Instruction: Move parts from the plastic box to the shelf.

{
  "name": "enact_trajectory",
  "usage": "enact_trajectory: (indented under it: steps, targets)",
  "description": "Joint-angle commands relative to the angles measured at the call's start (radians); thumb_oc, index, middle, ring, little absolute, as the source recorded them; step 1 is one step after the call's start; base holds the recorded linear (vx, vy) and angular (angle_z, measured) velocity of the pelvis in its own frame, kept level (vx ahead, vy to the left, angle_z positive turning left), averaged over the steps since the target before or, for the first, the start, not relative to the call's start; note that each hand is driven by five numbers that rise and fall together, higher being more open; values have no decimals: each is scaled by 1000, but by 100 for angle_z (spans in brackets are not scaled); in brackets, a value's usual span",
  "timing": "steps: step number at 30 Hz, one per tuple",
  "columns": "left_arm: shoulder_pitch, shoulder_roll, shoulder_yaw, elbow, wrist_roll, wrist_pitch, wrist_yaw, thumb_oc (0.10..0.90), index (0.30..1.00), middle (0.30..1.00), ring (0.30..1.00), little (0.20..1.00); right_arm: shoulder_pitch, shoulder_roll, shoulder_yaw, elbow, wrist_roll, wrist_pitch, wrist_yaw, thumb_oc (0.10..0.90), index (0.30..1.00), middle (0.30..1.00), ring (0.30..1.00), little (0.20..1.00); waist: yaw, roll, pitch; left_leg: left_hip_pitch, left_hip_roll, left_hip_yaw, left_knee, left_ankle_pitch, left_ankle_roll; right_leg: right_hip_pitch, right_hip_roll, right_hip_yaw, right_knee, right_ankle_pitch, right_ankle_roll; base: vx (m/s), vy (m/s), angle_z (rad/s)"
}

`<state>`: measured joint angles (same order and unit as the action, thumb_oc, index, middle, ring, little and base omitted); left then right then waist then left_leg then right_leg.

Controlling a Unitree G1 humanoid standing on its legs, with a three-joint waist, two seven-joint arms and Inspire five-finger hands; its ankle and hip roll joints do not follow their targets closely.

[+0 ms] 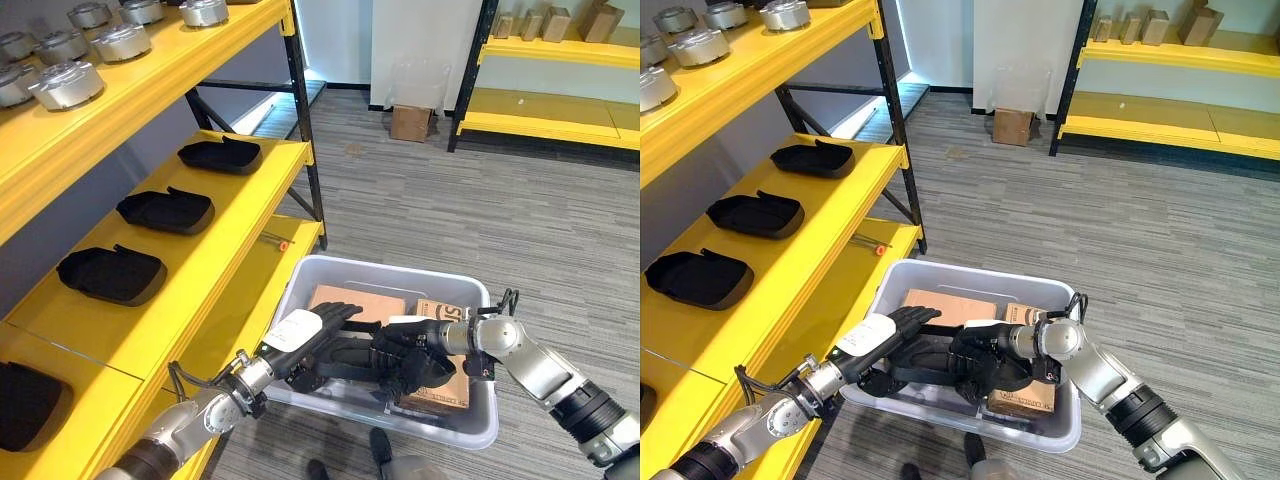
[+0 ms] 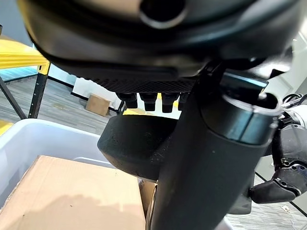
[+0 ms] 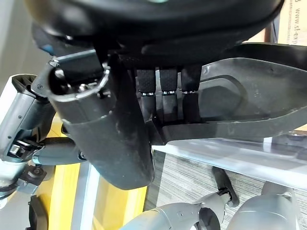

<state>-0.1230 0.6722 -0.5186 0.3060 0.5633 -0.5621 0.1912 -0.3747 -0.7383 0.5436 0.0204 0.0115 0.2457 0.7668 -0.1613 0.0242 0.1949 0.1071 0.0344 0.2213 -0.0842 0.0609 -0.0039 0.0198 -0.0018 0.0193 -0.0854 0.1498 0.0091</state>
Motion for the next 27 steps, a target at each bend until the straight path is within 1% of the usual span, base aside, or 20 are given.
enact_trajectory:
  steps: [1, 3, 4, 6, 9, 11, 13, 16, 20, 24, 27]
  targets:
    - [-150, -46, -25, -18, -80, -56, 93, 900, 1000, 1000, 1000, 1000, -149, 96, 63, -15, 116, -98, 16, 400, 300, 300, 300, 300, 11, -13, -68, 37, 25, 35, 3, -132, -3, 32, -17, -41, 34, -144, 60, 0, 0, 0]
    - [-150, -50, -26, -19, -99, -54, 80, 900, 1000, 1000, 1000, 1000, -148, 99, 62, -14, 110, -97, 18, 400, 300, 300, 300, 300, 11, -14, -68, 37, 25, 35, 3, -133, -3, 33, -16, -41, 34, -144, 60, 0, 0, 0]
    - [-149, -59, -26, -19, -138, -49, 56, 900, 1000, 1000, 1000, 1000, -151, 101, 67, -14, 110, -98, 12, 400, 300, 300, 300, 300, 12, -16, -67, 38, 25, 35, 3, -133, -3, 34, -16, -41, 33, -144, 59, 0, 0, 0]
    - [-143, -66, -22, -22, -156, -43, 33, 900, 1000, 1000, 1000, 1000, -148, 100, 67, -18, 110, -97, 9, 400, 300, 300, 300, 300, 14, -16, -67, 39, 26, 34, 3, -133, -3, 35, -17, -42, 34, -144, 59, 0, 0, 0]
    - [-136, -68, -24, -20, -133, -54, 29, 900, 1000, 1000, 1000, 1000, -146, 102, 61, -14, 107, -103, 12, 400, 300, 300, 300, 300, 13, -17, -66, 39, 26, 35, 4, -133, -3, 34, -16, -41, 34, -143, 59, 0, 0, 0]
    - [-135, -65, -31, -20, -79, -67, 38, 900, 1000, 1000, 1000, 1000, -149, 97, 60, -14, 109, -103, 15, 400, 300, 300, 300, 300, 12, -16, -67, 39, 25, 34, 4, -134, -2, 35, -17, -41, 34, -143, 59, 0, 0, 0]
    - [-141, -55, -46, -21, -69, -67, 29, 900, 1000, 1000, 1000, 1000, -158, 94, 60, -14, 114, -98, 19, 400, 300, 300, 300, 300, 10, -16, -68, 39, 25, 36, 4, -133, -3, 33, -17, -40, 34, -142, 60, 0, 0, 0]
    - [-152, -41, -63, -34, -64, -88, 21, 900, 1000, 1000, 1000, 1000, -160, 83, 64, -24, 120, -97, 28, 400, 300, 300, 300, 300, 5, -12, -67, 39, 25, 40, 4, -133, -2, 32, -17, -39, 34, -143, 62, 0, 0, 0]
    - [-168, -33, -85, -52, -99, -96, 15, 900, 1000, 1000, 1000, 1000, -167, 85, 78, -36, 121, -93, 21, 400, 300, 300, 300, 300, 1, -8, -67, 41, 24, 43, 4, -135, -1, 33, -18, -36, 34, -142, 63, 0, 0, 0]
    - [-176, -40, -93, -62, -124, -87, 8, 900, 1000, 1000, 1000, 1000, -170, 96, 86, -42, 129, -86, 15, 400, 300, 300, 300, 300, 0, -8, -68, 43, 24, 44, 4, -135, 0, 35, -18, -36, 33, -141, 62, 0, 0, 0]
    - [-178, -46, -95, -79, -156, -105, -17, 900, 1000, 1000, 1000, 1000, -175, 103, 90, -48, 132, -76, 12, 400, 300, 300, 300, 300, 1, -9, -68, 43, 24, 44, 4, -135, 0, 36, -17, -36, 34, -141, 62, 2, 0, -1]
